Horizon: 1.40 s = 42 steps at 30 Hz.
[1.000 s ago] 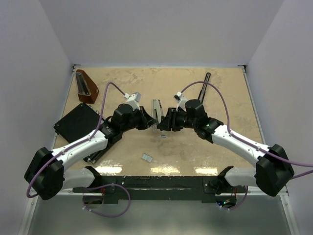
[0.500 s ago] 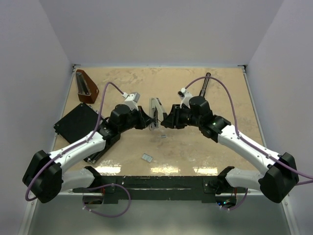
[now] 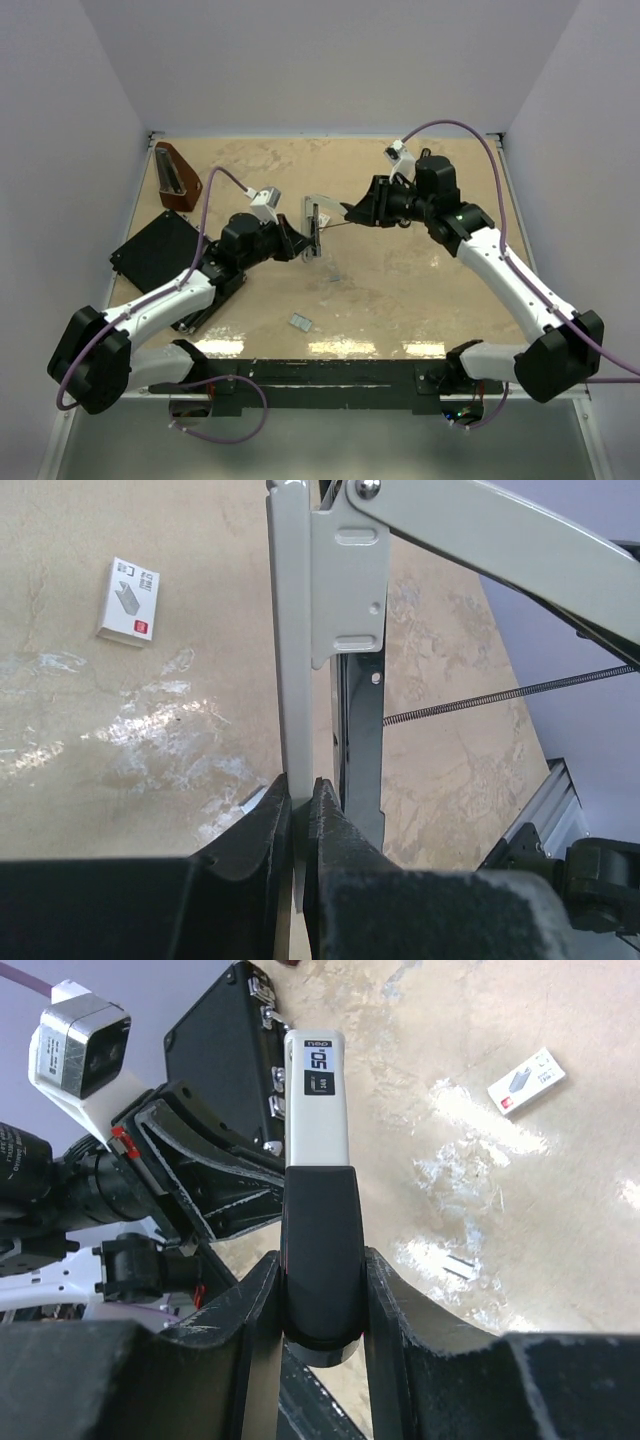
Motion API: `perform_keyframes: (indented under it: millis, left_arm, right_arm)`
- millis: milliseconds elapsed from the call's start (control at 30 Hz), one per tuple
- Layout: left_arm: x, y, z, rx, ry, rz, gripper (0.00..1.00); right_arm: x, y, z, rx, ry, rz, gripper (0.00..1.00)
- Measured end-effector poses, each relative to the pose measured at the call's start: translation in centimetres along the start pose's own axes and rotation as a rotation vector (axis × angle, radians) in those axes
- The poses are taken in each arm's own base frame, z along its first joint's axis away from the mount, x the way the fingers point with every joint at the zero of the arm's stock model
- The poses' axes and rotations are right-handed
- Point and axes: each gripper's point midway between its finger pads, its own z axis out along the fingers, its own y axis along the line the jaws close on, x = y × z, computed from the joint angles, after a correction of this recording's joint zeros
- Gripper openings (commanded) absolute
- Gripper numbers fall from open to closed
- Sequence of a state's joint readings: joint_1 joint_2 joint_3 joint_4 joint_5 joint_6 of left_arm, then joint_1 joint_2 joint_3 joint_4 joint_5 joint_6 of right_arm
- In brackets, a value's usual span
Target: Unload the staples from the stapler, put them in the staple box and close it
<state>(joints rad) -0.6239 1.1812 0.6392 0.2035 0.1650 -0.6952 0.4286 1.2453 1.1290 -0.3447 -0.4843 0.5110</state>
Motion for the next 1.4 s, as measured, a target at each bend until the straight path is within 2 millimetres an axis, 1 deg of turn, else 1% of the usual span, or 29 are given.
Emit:
perform_keyframes:
  millis: [33,100,233,300,367,467,533,633,667,767,900,1000,1033,1067,1133,1267,1400]
  left_arm:
    - [-0.1,0.2,0.1,0.001,-0.003,-0.002,0.00]
    - [0.0,0.7,0.4,-0.005,0.002,-0.007,0.00]
    - [1.4,2.0,0.4,-0.031,0.034,-0.019,0.00]
    - [1.9,2.6,0.4,-0.042,0.048,-0.025,0.00]
    - [2.4,2.9,0.4,-0.048,0.069,-0.030,0.00]
    - [3.4,2.6,0.4,-0.020,0.114,-0.025,0.00]
    - [4.4,1.6,0.2,0.034,0.161,-0.006,0.00]
    - [5.5,0.1,0.1,0.115,0.210,0.027,0.00]
    - [5.8,-0.5,0.0,0.141,0.220,0.036,0.00]
    - [6.2,-1.4,-0.1,0.194,0.242,0.050,0.00]
    - [7.1,-1.5,-0.1,0.221,0.278,0.050,0.00]
    - [7.4,-1.7,-0.2,0.238,0.296,0.049,0.00]
    - [7.5,-1.7,-0.2,0.241,0.298,0.051,0.00]
    - [7.5,-1.8,-0.2,0.244,0.299,0.054,0.00]
    - [7.4,-1.8,-0.2,0.248,0.296,0.057,0.00]
    - [7.4,-1.7,-0.1,0.244,0.292,0.064,0.00]
    - [7.3,-1.2,0.0,0.218,0.285,0.072,0.00]
  right_arm:
    - [-0.4,-0.1,0.4,-0.002,0.002,-0.004,0.31]
    - [-0.4,-0.7,1.1,-0.001,0.015,-0.003,0.31]
    - [0.3,-1.7,2.5,-0.002,0.063,0.015,0.36]
    - [0.3,-2.3,3.4,-0.001,0.069,0.020,0.38]
    - [-0.8,-3.3,4.2,0.013,0.032,0.012,0.41]
    - [-3.4,-4.4,5.1,0.016,-0.065,-0.010,0.43]
    - [-5.2,-4.7,5.7,0.010,-0.139,-0.028,0.43]
    - [-7.0,-4.9,6.5,0.002,-0.217,-0.038,0.44]
    - [-7.3,-4.9,6.9,-0.008,-0.236,-0.039,0.44]
    - [-7.3,-5.3,8.3,-0.026,-0.256,-0.028,0.45]
    - [-6.1,-6.5,10.1,-0.031,-0.235,0.000,0.52]
    - [-4.8,-7.3,11.2,-0.035,-0.191,0.020,0.64]
    - [-4.4,-7.5,11.4,-0.035,-0.178,0.024,0.74]
    - [-4.1,-7.6,11.5,-0.034,-0.168,0.026,0.78]
    - [-3.5,-7.6,11.5,-0.037,-0.139,0.026,0.82]
    - [-3.5,-7.1,11.2,-0.031,-0.089,0.019,0.84]
    - [-3.8,-6.4,10.2,-0.014,-0.059,0.012,0.86]
